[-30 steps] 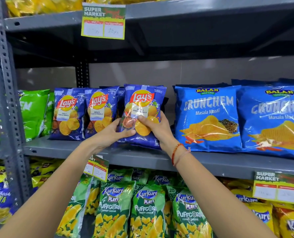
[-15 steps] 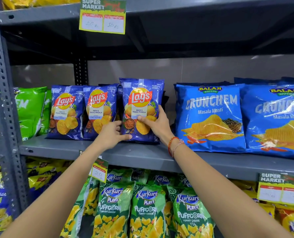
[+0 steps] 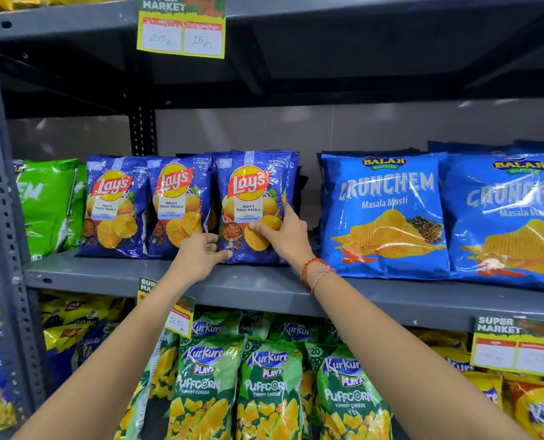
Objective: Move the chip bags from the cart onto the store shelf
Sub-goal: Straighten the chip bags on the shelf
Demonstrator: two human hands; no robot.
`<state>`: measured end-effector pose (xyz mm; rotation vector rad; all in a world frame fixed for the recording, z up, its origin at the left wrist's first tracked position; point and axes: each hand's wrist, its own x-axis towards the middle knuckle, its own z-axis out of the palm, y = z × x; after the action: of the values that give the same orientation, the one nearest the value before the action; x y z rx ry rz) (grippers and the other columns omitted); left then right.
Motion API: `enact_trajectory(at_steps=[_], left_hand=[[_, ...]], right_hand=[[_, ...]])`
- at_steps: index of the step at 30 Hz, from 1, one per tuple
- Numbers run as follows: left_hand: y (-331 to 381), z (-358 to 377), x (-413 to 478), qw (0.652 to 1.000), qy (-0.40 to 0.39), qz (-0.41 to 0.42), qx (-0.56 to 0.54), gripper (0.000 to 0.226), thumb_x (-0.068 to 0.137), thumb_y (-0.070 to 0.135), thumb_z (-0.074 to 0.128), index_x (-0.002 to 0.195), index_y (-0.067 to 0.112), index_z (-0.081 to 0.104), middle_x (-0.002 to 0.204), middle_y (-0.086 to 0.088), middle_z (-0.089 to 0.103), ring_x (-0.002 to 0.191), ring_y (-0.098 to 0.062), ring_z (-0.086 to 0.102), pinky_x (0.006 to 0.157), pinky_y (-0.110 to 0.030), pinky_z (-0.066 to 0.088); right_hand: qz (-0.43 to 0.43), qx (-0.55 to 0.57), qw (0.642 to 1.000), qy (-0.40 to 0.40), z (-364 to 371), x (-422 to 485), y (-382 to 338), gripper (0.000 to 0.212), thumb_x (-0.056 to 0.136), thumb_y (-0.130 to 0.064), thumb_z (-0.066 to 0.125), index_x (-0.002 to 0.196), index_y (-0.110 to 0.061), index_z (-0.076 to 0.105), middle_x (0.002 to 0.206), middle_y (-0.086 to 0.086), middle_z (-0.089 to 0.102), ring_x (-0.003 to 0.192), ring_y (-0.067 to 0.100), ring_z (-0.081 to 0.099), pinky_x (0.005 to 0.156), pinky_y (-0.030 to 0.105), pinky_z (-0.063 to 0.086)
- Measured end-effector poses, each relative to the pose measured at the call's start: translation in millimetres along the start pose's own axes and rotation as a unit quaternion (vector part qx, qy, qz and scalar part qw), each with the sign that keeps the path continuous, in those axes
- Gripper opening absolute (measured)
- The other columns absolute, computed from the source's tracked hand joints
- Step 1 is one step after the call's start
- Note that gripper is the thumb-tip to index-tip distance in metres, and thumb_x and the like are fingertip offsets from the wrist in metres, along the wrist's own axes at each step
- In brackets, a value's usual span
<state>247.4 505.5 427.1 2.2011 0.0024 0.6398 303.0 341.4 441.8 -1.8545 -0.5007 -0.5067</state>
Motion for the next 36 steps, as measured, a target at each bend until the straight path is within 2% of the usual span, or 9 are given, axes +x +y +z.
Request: enact_trajectory(at_steps=[3, 7, 16, 18, 21, 23, 28, 34, 36], left_hand=[[1, 1, -1, 1.000, -0.011, -0.003, 0.002, 0.051, 0.084, 0.013, 0.064, 0.127, -0.009, 0.047, 0.093, -0.009, 0.067, 0.101, -0.025, 0.056, 0.090, -0.028, 0.041], [4, -2, -4, 0.999, -0.031, -0.003, 0.015, 0.054, 0.088, 0.014, 0.058, 0.134, -0.005, 0.039, 0.136, -0.025, 0.049, 0.126, -0.032, 0.047, 0.106, -0.039, 0.038], [10, -11, -19, 1.000, 0.024, -0.007, 0.004, 0.059, 0.082, 0.024, 0.067, 0.133, 0.002, 0.045, 0.127, -0.016, 0.060, 0.114, -0.027, 0.056, 0.097, -0.034, 0.041], [19, -15, -24, 0.998, 0.061, 0.018, -0.002, 0.055, 0.083, 0.025, 0.066, 0.130, 0.004, 0.048, 0.124, -0.014, 0.062, 0.101, -0.022, 0.061, 0.091, -0.032, 0.046], [40, -15, -32, 0.987, 0.126, 0.091, -0.027, 0.041, 0.085, 0.022, 0.062, 0.123, 0.008, 0.054, 0.108, -0.005, 0.065, 0.076, -0.002, 0.058, 0.068, -0.009, 0.042], [58, -8, -36, 0.979, 0.139, 0.134, -0.069, 0.033, 0.085, 0.019, 0.062, 0.117, 0.012, 0.058, 0.100, 0.001, 0.065, 0.075, 0.006, 0.056, 0.060, -0.005, 0.044], [97, 41, -36, 0.975, 0.017, 0.140, -0.175, 0.032, 0.085, 0.032, 0.061, 0.114, 0.020, 0.056, 0.102, 0.003, 0.063, 0.092, -0.013, 0.061, 0.089, -0.044, 0.052], [122, 107, -13, 0.961, -0.097, 0.027, -0.258, 0.080, 0.079, 0.062, 0.051, 0.144, 0.029, 0.017, 0.147, -0.007, 0.036, 0.131, -0.023, 0.038, 0.109, -0.051, 0.032], [126, 119, -5, 0.949, -0.125, -0.029, -0.289, 0.093, 0.068, 0.072, 0.052, 0.144, 0.033, 0.016, 0.151, -0.003, 0.031, 0.134, -0.025, 0.034, 0.111, -0.050, 0.027]], right_hand=[[0.010, 0.006, 1.000, -0.004, 1, 0, 0, 0.088, 0.075, -0.047, 0.073, 0.147, -0.022, 0.029, 0.137, 0.010, 0.053, 0.131, 0.028, 0.043, 0.108, 0.045, 0.041], [0.011, -0.008, 1.000, -0.009, 2, -2, 1, 0.090, 0.078, -0.049, 0.069, 0.150, -0.023, 0.023, 0.140, 0.010, 0.050, 0.134, 0.031, 0.034, 0.108, 0.043, 0.034], [-0.017, -0.041, 0.996, 0.072, -14, -21, -5, 0.069, 0.074, -0.048, 0.073, 0.125, -0.010, 0.048, 0.115, 0.011, 0.064, 0.107, 0.025, 0.060, 0.086, 0.037, 0.051], [-0.052, -0.080, 0.991, 0.099, -24, -29, -10, 0.064, 0.077, -0.046, 0.071, 0.124, -0.009, 0.049, 0.109, 0.010, 0.063, 0.103, 0.026, 0.058, 0.084, 0.040, 0.051], [-0.102, -0.096, 0.981, 0.135, -48, -44, -19, 0.052, 0.080, -0.043, 0.068, 0.119, -0.013, 0.052, 0.097, 0.001, 0.057, 0.095, 0.025, 0.056, 0.080, 0.040, 0.050], [-0.126, -0.099, 0.972, 0.173, -71, -53, -23, 0.047, 0.081, -0.042, 0.066, 0.117, -0.014, 0.054, 0.100, 0.000, 0.058, 0.096, 0.023, 0.055, 0.081, 0.036, 0.048], [-0.127, -0.162, 0.925, 0.320, -145, -62, -19, 0.045, 0.084, -0.040, 0.065, 0.116, -0.009, 0.056, 0.115, 0.010, 0.060, 0.108, 0.029, 0.048, 0.089, 0.029, 0.034], [0.004, -0.144, 0.940, 0.311, -202, -60, 8, 0.064, 0.085, -0.051, 0.059, 0.130, -0.008, 0.045, 0.129, 0.016, 0.052, 0.121, 0.032, 0.045, 0.096, 0.038, 0.035], [0.055, -0.084, 0.957, 0.272, -209, -60, 14, 0.066, 0.085, -0.055, 0.056, 0.132, -0.009, 0.043, 0.116, 0.014, 0.059, 0.107, 0.029, 0.056, 0.084, 0.036, 0.042]])
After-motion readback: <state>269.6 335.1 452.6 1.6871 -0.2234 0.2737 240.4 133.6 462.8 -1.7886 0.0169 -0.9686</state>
